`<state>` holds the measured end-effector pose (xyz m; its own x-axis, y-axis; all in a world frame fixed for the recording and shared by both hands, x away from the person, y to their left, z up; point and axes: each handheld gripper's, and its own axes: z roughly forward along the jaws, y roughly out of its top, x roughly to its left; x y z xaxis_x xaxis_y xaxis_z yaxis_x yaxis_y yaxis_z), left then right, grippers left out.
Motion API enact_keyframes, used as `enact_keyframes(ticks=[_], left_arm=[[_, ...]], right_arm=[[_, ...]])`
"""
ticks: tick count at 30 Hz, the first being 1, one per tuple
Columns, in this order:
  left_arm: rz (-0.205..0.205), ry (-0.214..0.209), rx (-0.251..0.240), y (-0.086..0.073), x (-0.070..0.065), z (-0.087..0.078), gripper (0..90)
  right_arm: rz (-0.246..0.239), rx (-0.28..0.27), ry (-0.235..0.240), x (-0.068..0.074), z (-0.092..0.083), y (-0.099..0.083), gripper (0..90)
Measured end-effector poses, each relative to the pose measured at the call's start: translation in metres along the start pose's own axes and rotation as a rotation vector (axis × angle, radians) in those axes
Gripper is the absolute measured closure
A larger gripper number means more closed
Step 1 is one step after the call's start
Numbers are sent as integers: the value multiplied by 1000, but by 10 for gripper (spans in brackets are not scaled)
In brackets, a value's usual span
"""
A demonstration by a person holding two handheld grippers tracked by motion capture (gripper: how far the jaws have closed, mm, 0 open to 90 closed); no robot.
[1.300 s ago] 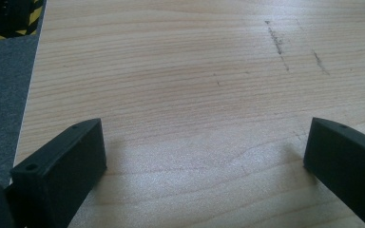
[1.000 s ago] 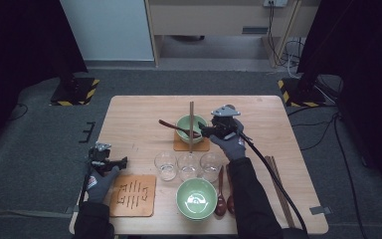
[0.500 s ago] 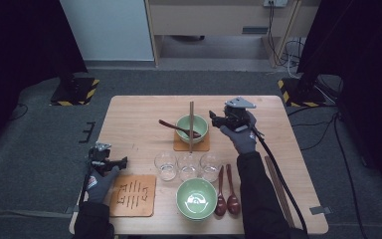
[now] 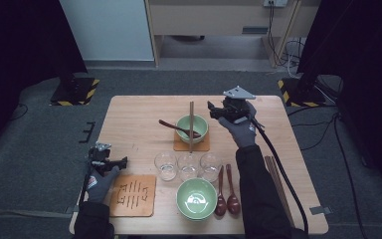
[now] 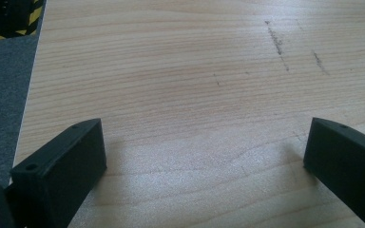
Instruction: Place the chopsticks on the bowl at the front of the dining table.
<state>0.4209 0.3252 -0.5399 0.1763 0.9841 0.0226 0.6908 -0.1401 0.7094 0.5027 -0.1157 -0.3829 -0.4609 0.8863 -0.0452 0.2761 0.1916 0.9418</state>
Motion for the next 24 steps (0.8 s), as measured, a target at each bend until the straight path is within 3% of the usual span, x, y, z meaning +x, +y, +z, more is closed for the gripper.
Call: enact_keyframes(ticks=[4, 16, 24], left_arm=[[0, 0, 0, 0, 0, 0, 0], [0, 0, 0, 0, 0, 0, 0], [0, 0, 0, 0, 0, 0, 0]], right_arm=[[53, 1, 16, 6, 14, -3, 208], [29, 118, 16, 32, 59, -41, 176], [20, 180, 9, 38, 73, -59, 168]])
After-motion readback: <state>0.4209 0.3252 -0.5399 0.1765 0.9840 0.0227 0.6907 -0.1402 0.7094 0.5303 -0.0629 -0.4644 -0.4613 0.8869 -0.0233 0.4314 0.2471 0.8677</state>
